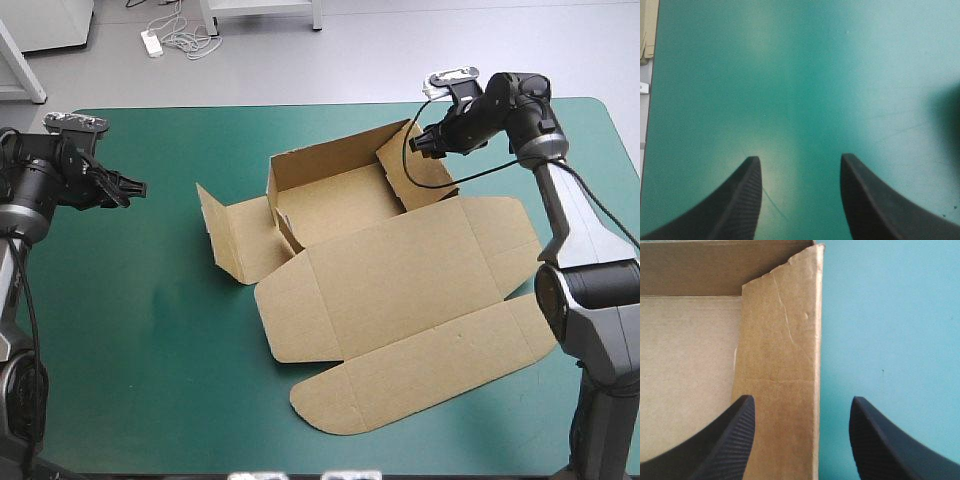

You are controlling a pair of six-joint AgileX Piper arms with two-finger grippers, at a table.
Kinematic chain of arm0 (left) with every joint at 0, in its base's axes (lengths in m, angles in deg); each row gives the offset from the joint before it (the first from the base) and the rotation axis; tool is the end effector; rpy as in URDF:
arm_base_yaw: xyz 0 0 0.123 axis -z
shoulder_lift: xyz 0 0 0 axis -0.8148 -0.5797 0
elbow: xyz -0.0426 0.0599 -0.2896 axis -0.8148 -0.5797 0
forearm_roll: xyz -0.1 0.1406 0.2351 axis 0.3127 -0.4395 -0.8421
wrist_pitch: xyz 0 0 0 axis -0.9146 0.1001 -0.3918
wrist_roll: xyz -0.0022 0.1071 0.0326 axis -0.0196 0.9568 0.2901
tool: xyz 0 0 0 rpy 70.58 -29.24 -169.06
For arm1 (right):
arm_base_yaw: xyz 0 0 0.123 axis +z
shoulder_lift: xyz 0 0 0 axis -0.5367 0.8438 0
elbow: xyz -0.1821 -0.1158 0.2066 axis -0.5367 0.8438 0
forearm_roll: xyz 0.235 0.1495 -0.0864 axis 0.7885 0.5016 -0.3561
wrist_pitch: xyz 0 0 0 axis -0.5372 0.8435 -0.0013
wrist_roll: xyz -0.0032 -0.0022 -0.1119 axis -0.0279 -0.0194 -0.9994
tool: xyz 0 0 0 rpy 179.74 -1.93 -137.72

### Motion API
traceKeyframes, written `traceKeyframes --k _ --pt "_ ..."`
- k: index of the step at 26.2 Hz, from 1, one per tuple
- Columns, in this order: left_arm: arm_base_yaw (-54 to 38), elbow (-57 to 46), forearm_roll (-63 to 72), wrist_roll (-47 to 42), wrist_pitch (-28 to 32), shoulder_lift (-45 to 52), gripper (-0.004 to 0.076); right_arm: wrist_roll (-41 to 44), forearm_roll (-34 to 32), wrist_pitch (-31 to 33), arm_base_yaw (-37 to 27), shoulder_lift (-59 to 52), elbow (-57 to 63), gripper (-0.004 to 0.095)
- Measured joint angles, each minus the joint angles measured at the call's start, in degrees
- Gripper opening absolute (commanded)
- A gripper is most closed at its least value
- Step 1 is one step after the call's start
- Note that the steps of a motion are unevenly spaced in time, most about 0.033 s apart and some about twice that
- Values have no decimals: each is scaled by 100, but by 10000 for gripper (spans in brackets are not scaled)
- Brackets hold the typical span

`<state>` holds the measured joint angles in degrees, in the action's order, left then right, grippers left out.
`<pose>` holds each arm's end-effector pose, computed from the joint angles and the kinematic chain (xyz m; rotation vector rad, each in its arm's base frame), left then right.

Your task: Fold the box

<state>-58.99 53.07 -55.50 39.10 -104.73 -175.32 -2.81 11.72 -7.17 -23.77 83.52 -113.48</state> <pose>0.3999 0.0456 0.3458 0.0483 2.5580 0.2555 0.5204 0.1001 0.3355 -0.4251 2.4765 0.2384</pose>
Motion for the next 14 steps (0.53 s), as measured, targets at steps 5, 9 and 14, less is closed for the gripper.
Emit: traceKeyframes --k 5,9,14 --pt "0 0 12 31 -56 0 349 14 -244 624 0 -436 -184 513" --pt "0 0 12 35 -95 0 349 76 -283 733 0 -996 88 513" --pt "0 0 125 37 -155 0 349 -5 -285 732 23 -1677 966 542"
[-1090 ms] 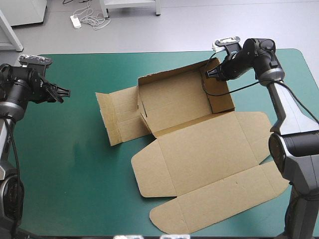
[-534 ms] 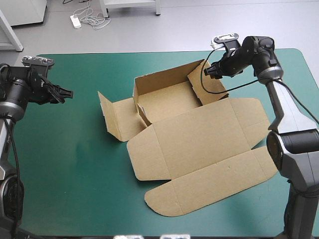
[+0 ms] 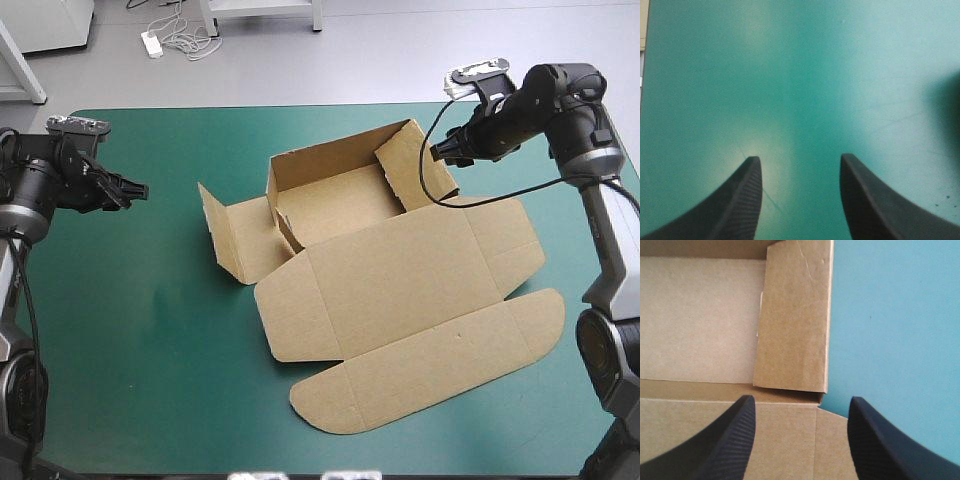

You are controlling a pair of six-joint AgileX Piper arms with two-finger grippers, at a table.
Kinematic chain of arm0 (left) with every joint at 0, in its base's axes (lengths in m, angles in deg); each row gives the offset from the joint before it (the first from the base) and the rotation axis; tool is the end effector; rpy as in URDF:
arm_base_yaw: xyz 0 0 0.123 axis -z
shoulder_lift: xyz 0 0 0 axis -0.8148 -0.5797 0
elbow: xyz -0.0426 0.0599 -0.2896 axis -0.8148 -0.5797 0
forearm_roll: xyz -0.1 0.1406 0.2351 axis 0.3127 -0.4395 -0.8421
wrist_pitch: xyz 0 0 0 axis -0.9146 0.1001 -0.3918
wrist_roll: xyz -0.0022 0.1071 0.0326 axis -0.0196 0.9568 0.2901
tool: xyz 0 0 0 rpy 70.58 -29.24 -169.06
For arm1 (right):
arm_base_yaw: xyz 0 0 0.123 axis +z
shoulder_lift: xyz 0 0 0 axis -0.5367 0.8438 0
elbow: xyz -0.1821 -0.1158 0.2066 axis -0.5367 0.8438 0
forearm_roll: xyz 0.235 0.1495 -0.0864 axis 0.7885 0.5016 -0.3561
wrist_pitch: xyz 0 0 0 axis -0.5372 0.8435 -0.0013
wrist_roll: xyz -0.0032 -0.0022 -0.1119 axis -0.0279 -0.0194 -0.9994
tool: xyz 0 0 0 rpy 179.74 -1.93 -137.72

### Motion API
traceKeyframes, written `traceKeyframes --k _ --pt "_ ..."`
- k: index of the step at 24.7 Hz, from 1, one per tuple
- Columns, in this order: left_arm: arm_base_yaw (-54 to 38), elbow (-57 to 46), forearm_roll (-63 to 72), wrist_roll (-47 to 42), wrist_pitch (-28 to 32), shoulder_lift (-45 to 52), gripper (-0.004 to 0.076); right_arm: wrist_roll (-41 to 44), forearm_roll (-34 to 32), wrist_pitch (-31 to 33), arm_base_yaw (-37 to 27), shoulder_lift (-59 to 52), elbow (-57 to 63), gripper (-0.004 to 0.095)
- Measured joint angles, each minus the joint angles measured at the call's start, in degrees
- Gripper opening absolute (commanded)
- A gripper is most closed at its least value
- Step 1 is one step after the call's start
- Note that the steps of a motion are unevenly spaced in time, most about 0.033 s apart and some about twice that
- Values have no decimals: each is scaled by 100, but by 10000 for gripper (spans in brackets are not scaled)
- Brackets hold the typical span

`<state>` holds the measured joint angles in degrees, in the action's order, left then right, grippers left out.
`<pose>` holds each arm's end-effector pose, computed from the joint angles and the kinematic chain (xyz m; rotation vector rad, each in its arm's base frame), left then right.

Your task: Fold the box

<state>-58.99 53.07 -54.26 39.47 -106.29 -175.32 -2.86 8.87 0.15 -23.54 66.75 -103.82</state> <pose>0.3975 0.0436 0.3439 0.0463 2.5862 0.2297 0.4348 0.0847 0.4112 -0.4675 2.4782 0.1773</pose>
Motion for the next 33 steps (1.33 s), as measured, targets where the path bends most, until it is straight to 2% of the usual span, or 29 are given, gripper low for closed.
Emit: traceKeyframes --k 1,4,6,9,18,23,29,32,33 --pt "0 0 67 12 0 0 349 -68 -134 -178 57 19 107 564" --pt "0 0 199 89 64 0 349 -221 -297 -1019 236 109 143 735" --pt "0 0 318 108 76 0 349 -252 -327 -1493 319 310 143 758" --pt "0 0 338 131 81 0 349 -226 -478 -1574 319 757 99 757" --pt "0 0 338 255 57 0 349 -123 -658 -1174 319 2153 -1196 748" --pt "0 0 338 255 55 0 349 75 -694 -791 319 2507 -1387 620" --pt "0 0 345 255 43 0 349 134 -694 -351 319 2584 -1398 362" --pt "0 0 352 261 43 0 349 134 -688 -314 319 2589 -1417 173" --pt "0 0 352 261 43 0 349 134 -682 -314 319 2589 -1417 74"
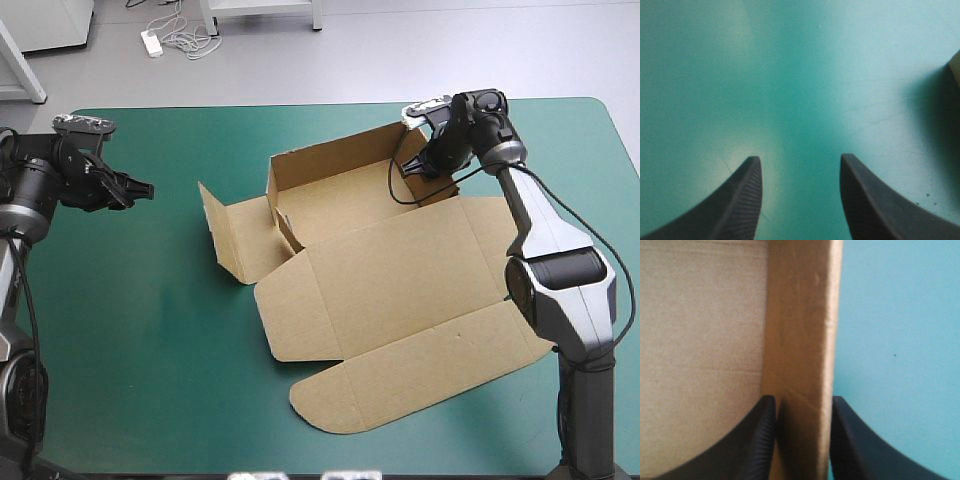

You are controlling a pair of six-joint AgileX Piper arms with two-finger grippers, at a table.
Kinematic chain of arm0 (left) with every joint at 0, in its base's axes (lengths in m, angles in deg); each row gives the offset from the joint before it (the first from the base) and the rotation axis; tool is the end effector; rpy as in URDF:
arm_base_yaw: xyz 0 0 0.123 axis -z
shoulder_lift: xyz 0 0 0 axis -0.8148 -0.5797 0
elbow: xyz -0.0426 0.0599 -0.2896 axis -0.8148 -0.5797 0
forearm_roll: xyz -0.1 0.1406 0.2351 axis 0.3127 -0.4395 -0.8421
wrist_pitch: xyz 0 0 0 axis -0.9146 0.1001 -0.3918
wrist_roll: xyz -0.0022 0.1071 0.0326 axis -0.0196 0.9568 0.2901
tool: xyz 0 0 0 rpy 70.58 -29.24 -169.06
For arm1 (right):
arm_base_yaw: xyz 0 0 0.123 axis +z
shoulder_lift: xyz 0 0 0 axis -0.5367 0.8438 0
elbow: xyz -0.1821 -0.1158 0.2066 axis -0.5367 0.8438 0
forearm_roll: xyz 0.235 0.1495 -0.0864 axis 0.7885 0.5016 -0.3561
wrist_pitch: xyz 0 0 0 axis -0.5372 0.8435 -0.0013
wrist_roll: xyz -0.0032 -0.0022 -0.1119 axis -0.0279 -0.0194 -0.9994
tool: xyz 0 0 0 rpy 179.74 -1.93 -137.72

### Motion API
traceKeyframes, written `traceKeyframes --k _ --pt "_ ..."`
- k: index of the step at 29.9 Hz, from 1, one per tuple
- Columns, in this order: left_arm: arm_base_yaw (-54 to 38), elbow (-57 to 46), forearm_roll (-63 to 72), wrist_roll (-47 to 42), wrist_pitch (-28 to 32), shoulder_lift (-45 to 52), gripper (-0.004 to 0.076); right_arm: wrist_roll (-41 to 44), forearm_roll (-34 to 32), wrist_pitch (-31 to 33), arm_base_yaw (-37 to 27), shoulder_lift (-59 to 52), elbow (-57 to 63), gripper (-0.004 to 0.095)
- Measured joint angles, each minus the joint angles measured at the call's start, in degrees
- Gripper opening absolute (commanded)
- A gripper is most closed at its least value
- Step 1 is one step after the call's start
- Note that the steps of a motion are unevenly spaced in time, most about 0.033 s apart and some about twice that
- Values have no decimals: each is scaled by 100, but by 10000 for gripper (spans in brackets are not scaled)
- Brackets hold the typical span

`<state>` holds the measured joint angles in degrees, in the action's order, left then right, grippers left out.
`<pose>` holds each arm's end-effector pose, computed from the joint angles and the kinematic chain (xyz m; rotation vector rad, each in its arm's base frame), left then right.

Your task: Fold the box

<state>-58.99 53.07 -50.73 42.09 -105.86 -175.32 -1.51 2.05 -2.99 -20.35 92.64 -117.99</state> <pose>0.3987 0.0378 0.3437 0.0833 2.5798 0.1673 0.5416 0.1199 0.2700 -0.5368 2.6265 0.0513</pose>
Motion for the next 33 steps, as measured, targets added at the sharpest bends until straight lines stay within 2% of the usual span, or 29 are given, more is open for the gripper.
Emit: traceKeyframes --k 1,2,11,15,27,33 --pt "0 0 0 0 0 0 349 0 16 6 0 0 0 7" --pt "0 0 5 4 0 0 349 0 28 14 0 0 0 -16" --pt "0 0 11 15 0 0 349 174 75 155 -10 6 -15 -18" --pt "0 0 119 15 14 0 349 268 288 253 -105 -128 -15 -18" --pt "0 0 286 106 23 0 349 395 99 333 -244 -1393 -15 -18" --pt "-94 0 340 125 181 -4 349 424 195 333 -654 -1967 -15 -18"
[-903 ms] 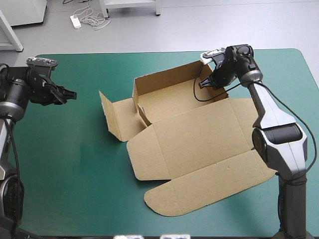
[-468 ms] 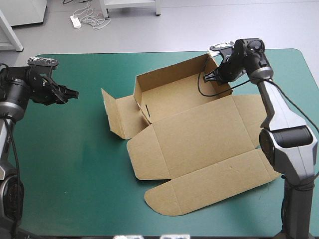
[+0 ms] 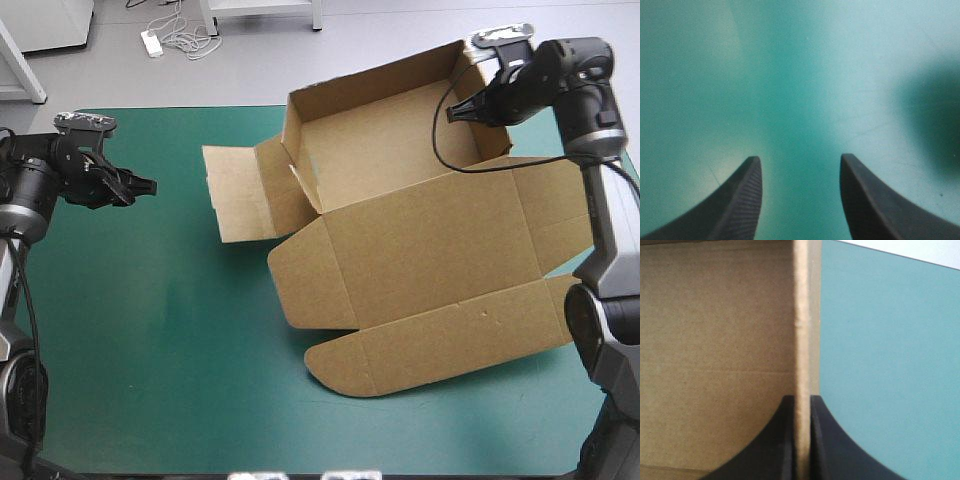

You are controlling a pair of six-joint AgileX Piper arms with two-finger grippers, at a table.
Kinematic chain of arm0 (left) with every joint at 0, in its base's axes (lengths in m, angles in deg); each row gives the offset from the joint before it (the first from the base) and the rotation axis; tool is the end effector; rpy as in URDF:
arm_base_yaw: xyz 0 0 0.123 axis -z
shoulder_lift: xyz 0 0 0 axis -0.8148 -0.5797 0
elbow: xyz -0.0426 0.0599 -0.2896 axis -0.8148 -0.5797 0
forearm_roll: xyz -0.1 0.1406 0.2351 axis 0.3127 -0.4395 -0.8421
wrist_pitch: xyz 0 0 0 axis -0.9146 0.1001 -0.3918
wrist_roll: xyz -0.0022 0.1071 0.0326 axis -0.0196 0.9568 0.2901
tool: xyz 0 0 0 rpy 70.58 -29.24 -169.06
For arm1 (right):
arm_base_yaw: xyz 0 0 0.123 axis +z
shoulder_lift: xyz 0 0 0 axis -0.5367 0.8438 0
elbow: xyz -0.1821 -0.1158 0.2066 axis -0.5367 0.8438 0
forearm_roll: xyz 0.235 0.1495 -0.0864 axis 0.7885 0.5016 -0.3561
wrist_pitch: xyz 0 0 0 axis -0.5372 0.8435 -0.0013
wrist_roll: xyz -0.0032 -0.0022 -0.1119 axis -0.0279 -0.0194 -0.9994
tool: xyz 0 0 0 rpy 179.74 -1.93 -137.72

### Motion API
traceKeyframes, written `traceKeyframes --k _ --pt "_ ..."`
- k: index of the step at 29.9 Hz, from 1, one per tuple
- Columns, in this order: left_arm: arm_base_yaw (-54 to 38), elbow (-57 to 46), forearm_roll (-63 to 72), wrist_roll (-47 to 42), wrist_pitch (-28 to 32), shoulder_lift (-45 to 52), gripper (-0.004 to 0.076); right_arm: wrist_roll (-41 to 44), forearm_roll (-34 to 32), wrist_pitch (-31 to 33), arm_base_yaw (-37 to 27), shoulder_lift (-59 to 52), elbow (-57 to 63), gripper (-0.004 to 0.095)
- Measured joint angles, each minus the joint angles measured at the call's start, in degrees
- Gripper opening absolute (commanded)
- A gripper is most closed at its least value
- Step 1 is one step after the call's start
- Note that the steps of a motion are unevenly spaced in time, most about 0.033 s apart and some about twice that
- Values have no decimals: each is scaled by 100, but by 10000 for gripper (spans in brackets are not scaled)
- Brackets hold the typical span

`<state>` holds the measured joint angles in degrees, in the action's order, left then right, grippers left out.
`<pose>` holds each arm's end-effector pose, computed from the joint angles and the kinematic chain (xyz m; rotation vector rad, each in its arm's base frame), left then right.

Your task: Fold the box

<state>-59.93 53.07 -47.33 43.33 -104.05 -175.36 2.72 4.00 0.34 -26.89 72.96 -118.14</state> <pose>0.4016 0.0390 0.3452 0.0678 2.5479 0.1088 0.4650 0.0527 0.4447 -0.2676 2.3763 0.0756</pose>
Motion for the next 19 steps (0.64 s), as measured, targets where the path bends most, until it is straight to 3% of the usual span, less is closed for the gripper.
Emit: traceKeyframes --k 10,19 --pt "-816 -301 1862 823 351 -288 349 -413 1558 0 -1134 -708 0 -17" --pt "-817 -1105 4695 2557 632 -621 349 -704 2572 0 -1281 -1017 0 -17"
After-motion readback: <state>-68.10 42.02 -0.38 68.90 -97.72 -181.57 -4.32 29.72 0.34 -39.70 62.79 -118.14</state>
